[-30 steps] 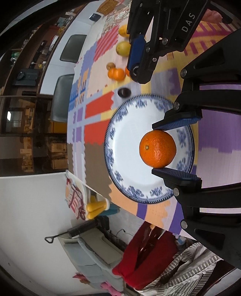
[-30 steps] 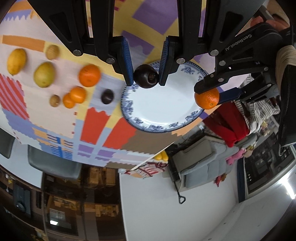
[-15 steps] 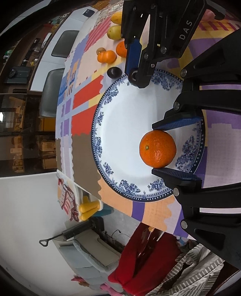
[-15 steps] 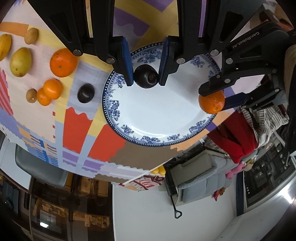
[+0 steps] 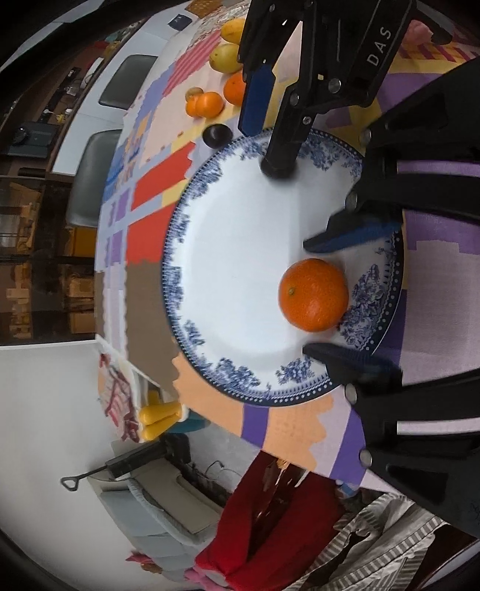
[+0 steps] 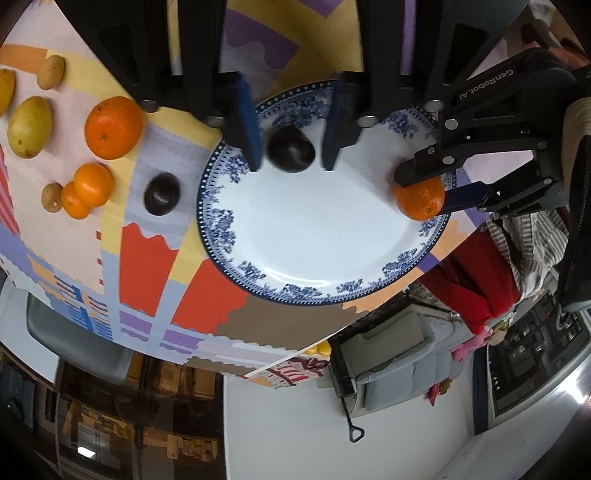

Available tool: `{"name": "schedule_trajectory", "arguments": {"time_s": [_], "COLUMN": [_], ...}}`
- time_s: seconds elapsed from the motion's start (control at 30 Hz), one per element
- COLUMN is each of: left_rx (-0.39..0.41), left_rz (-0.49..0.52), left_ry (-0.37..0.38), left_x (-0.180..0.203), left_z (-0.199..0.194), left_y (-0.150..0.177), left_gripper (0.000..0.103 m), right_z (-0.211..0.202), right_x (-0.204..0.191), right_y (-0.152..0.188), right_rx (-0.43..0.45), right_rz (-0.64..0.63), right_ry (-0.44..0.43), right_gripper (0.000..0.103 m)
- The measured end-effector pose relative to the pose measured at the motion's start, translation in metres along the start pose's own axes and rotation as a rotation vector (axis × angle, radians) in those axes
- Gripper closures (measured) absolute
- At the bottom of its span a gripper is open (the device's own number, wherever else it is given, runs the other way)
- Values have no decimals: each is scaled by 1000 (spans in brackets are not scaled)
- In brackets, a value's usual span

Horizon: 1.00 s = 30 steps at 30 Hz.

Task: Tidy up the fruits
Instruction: 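Withdraw both tools from the plate back toward the remaining fruits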

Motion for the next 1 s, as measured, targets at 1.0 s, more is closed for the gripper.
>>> {"name": "schedule_trajectory", "arguments": {"time_s": [1.0], "left_rx": [246], "left_rz": [154], "left_ry": [85], "left_x": [107], "left_z": [-111], "left_y": [-13], "left_gripper": [14], "right_z": [-147], "right_x": [74], "right_y": [48], "right_rx": [218], "right_rz": [198], "right_ry": [180], "right_gripper": [39]}}
Point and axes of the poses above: each gripper's, at about its wrist camera, not at the fingertips, and z roughly the way its jaws point, x to its right, y to its underside, the point moved 5 cm from there along z, roughly the way its jaws point, and after that the axes turned 5 degrees about -x, right-handed, at the moved point
